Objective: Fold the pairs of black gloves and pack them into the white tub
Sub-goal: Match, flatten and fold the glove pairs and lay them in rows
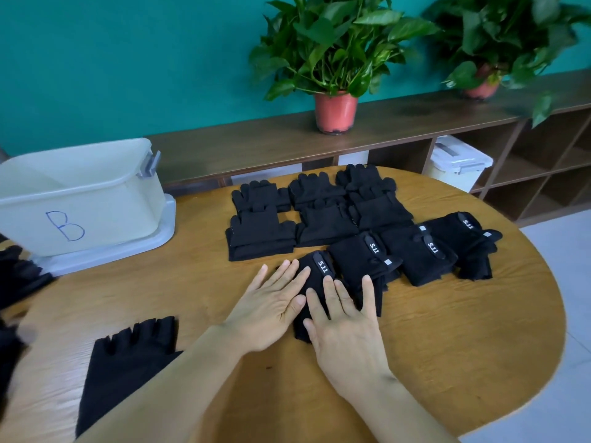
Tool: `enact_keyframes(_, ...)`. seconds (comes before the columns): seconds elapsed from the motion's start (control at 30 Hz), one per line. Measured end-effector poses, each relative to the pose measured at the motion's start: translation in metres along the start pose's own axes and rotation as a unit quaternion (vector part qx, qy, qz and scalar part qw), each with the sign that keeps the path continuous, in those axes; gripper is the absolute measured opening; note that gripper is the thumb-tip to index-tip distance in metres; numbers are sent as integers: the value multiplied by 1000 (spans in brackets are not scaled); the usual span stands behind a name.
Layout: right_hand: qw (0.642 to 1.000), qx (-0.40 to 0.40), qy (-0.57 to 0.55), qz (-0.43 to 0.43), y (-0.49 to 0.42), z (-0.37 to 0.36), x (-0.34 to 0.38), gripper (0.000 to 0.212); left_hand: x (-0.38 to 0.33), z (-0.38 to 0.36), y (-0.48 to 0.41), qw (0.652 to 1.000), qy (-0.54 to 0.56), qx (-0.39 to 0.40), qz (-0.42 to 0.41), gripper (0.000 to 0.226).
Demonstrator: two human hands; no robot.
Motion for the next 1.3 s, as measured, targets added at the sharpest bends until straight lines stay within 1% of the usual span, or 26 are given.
enact_keyframes(0.13, 1000, -10, 1, -7, -9, -3, -5, 56, 4, 2, -14, 1000, 2, -5, -14, 63)
enact_keyframes(0.3, 999, -21, -27, -23, -12, -5, -8, 55, 8, 3, -19, 999, -6, -14, -29, 64)
enact_keyframes(0.43, 999, -11, -45, -26, -12, -8, -9, 55, 10, 4, -21, 999, -13, -27, -43, 62)
enact_keyframes(0.53, 998, -6, -48, -27, -12, -10, -11, 56, 10, 4, -21, 999, -25, -28, -33, 60)
enact_keyframes(0.67, 998, -14, -48, -29, -13, -11, -11, 57, 8, 8, -21, 998, -42, -34, -15, 62)
enact_keyframes(0.8, 999, -3, -39, -33, -15, -12, -12, 57, 7, 17, -13, 997, -56, -48, -9, 61)
enact_keyframes(0.97, 999, 5, -33, -31, -14, -2, -13, 58, 5, 30, 27, 996, -64, -63, 15, 61)
enact_keyframes(1.1, 999, -10, -39, -9, -7, 16, -4, 57, 7, 41, 78, 993, -54, -100, 33, 64)
enact_keyframes(1.3, 996, -23, -65, 53, 4, 44, 55, 57, 18, 47, 161, 985, -36, -152, 76, 64)
Point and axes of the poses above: each hand's wrist, its own y-axis away from the middle knuckle, its own z-axis out of the back of the hand, x = y × z, the point moved 7 cm from there along -y, towards the middle knuckle, and after that the axes turned 10 degrees about -z, right-handed, at the moved point
